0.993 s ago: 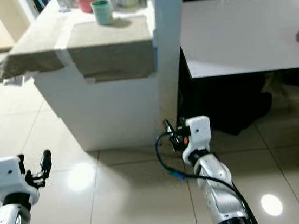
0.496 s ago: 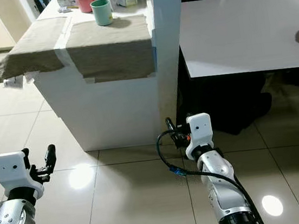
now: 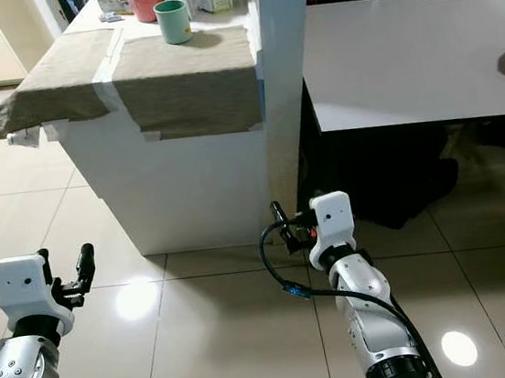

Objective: Setting the table

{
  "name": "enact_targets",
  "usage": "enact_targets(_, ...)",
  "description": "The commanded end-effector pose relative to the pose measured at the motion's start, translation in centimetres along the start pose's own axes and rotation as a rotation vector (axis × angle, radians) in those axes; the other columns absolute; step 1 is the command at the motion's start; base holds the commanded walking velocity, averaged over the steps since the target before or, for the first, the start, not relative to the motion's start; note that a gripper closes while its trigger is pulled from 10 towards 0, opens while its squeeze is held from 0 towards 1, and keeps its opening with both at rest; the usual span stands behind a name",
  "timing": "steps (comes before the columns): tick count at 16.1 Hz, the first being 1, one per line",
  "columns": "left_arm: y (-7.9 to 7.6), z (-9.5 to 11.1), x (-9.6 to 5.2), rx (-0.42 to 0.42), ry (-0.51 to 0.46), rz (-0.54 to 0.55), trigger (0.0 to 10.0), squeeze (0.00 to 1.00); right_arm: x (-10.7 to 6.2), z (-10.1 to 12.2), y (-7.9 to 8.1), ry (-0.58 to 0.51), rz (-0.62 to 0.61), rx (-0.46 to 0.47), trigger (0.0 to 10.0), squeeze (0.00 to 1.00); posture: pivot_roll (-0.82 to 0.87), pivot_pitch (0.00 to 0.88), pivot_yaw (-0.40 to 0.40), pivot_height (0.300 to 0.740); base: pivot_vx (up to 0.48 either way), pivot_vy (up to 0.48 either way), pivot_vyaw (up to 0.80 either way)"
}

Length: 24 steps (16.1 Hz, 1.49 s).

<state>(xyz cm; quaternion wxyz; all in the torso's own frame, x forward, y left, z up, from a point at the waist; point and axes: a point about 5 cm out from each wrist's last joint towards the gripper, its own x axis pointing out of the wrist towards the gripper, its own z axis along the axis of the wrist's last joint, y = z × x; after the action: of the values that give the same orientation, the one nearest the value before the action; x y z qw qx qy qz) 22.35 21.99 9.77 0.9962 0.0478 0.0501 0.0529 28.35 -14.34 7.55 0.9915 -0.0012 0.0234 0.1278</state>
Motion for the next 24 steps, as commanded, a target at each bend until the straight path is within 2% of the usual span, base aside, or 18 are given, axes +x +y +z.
enact_targets(1, 0.3, 0.1, -0.1, 0.017, -0.003, 0.013, 10.0, 0.00, 0.3, 0.4, 0.2, -0.021, 0.010, 0.005, 10.0, 1.00, -0.08, 0.001, 0.054, 0.740, 0.000, 0.000, 0.00)
enact_targets(5, 0.2, 0.2, -0.1, 0.044, -0.012, 0.001, 10.0, 0.00, 0.2, 0.5, 0.4, -0.041, 0.019, -0.003, 10.0, 1.00, -0.08, 0.000, 0.060, 0.740, 0.000, 0.000, 0.00)
enact_targets(6, 0.2, 0.4, 0.0, 0.043, -0.026, -0.001, 10.0, 0.00, 0.2, 1.0, 0.6, -0.072, 0.021, -0.043, 10.0, 1.00, -0.09, 0.000, 0.062, 0.740, 0.000, 0.000, 0.00)
enact_targets(7, 0.1, 0.9, 0.1, 0.028, -0.046, -0.010, 10.0, 0.00, 0.3, 1.9, 1.0, -0.121, 0.023, -0.076, 10.0, 0.00, -0.09, 0.000, 0.062, 0.740, 0.442, 0.000, 0.00)
enact_targets(10, 0.3, 2.0, 0.4, 0.004, -0.096, -0.005, 10.0, 0.00, 0.6, 4.1, 0.7, -0.262, -0.059, -0.023, 10.0, 0.00, -0.09, 0.000, 0.065, 0.740, 0.441, 0.000, 0.00)
enact_targets(14, 0.6, 2.4, 0.6, -0.008, -0.115, 0.016, 10.0, 0.00, 0.7, 2.7, 0.2, -0.169, -0.080, 0.026, 10.0, 0.00, -0.08, 0.000, 0.059, 0.740, 0.442, 0.000, 0.00)
enact_targets(18, 0.8, 2.4, 0.8, 0.002, -0.112, 0.016, 10.0, 0.00, 0.6, 2.0, 0.3, -0.146, -0.092, 0.033, 10.0, 0.00, -0.08, 0.000, 0.063, 0.740, 0.442, 0.000, 0.00)
enact_targets(21, 0.8, 2.2, 0.6, 0.006, -0.112, 0.028, 10.0, 0.00, 0.5, 1.7, 0.3, -0.129, -0.086, 0.021, 10.0, 0.00, -0.08, 0.000, 0.057, 0.740, 0.371, 0.301, 0.00)
enact_targets(24, 0.8, 2.2, 0.6, -0.025, -0.115, 0.034, 10.0, 0.00, 0.6, 1.5, 0.3, -0.119, -0.075, 0.013, 10.0, 0.00, -0.08, 0.000, 0.054, 0.740, 0.346, 0.331, 0.00)
